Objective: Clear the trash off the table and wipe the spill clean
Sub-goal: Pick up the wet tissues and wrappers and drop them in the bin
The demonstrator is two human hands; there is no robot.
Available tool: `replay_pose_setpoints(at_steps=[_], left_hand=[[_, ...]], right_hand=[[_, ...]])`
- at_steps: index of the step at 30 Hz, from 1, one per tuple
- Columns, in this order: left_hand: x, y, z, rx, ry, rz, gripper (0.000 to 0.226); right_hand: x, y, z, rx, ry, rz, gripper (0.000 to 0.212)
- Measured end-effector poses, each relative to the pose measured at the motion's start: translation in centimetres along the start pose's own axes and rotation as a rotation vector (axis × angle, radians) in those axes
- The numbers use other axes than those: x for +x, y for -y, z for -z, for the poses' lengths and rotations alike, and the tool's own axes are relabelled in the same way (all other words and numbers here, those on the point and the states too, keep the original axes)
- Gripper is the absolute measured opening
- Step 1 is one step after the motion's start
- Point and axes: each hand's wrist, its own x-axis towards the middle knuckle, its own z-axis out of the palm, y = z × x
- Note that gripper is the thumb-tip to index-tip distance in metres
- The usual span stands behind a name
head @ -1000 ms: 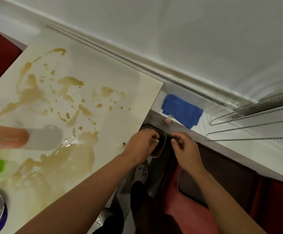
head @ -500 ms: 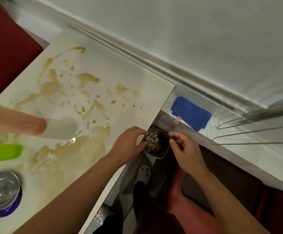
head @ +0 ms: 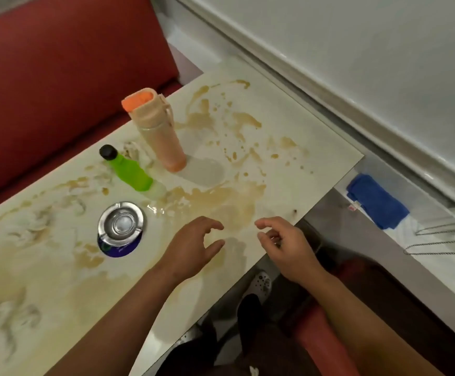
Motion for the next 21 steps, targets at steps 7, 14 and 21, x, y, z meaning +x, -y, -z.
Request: replay_pose_setpoints(at_steps=[7, 14, 21], left_hand=[[-12.6, 8.7, 4.2, -0.015, -0.095, 0.165, 0.034], [-24.7, 17.1, 7.3, -0.082, -0.247, 0.353, 0.031], [-30.9, 21.7, 8.8, -0.142, -0.342, 0.472, 0.028]], right_hand=[[-2.4, 6.5, -11.2, -0.097, 0.248, 0.033, 0.027], [-2.5, 12.3, -21.9, -0.222, 0.473, 0.098, 0.031], [-1.0, 17.7, -27.3, -0.357, 0.609, 0.115, 0.038]])
